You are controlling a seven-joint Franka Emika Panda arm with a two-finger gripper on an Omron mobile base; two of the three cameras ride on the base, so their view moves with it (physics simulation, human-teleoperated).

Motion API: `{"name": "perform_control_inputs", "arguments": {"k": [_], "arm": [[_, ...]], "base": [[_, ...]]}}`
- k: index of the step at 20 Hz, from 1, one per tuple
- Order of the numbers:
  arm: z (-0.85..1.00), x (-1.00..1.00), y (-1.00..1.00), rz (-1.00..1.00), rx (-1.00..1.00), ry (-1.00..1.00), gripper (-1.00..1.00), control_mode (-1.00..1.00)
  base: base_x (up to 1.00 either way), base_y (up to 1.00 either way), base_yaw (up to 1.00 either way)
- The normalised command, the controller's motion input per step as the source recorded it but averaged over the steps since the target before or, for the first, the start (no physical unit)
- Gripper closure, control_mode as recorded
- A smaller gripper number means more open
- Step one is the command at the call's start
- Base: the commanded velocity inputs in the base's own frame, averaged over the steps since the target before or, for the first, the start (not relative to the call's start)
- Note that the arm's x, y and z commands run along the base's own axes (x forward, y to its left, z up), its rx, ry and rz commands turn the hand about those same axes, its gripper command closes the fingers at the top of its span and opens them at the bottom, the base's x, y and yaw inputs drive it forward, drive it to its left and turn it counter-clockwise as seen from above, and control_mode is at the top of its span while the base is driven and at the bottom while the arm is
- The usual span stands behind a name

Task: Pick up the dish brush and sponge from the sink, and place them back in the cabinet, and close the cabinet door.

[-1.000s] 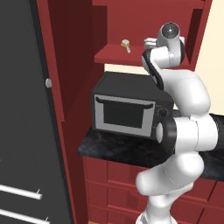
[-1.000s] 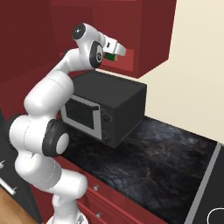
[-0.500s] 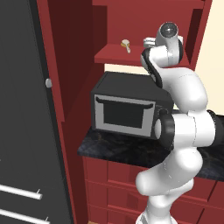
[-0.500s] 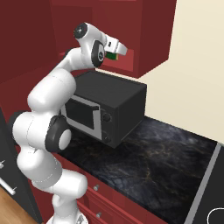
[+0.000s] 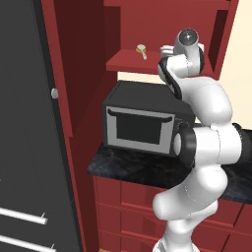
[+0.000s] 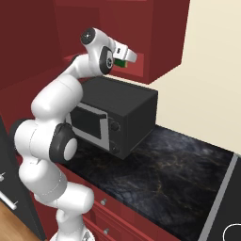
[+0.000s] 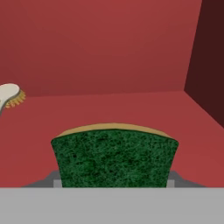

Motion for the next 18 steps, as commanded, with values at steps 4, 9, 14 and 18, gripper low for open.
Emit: {"name": "perform_control_inputs", "arguments": {"k": [4, 9, 14, 18], "arm": [[-0.15, 0.11, 0.0, 0.0, 0.0, 0.0, 1.0, -1.0], [-0.08, 0.19, 0.0, 0.0, 0.0, 0.0, 1.0, -1.0], [0.0, 0.22, 0.0, 0.0, 0.0, 0.0, 1.0, -1.0], [0.0, 0.07, 0.0, 0.0, 0.0, 0.0, 1.0, -1.0]], "base": [[0.0, 0.0, 0.0], [0.0, 0.0, 0.0], [0.0, 0.0, 0.0], [0.0, 0.0, 0.0]]}}
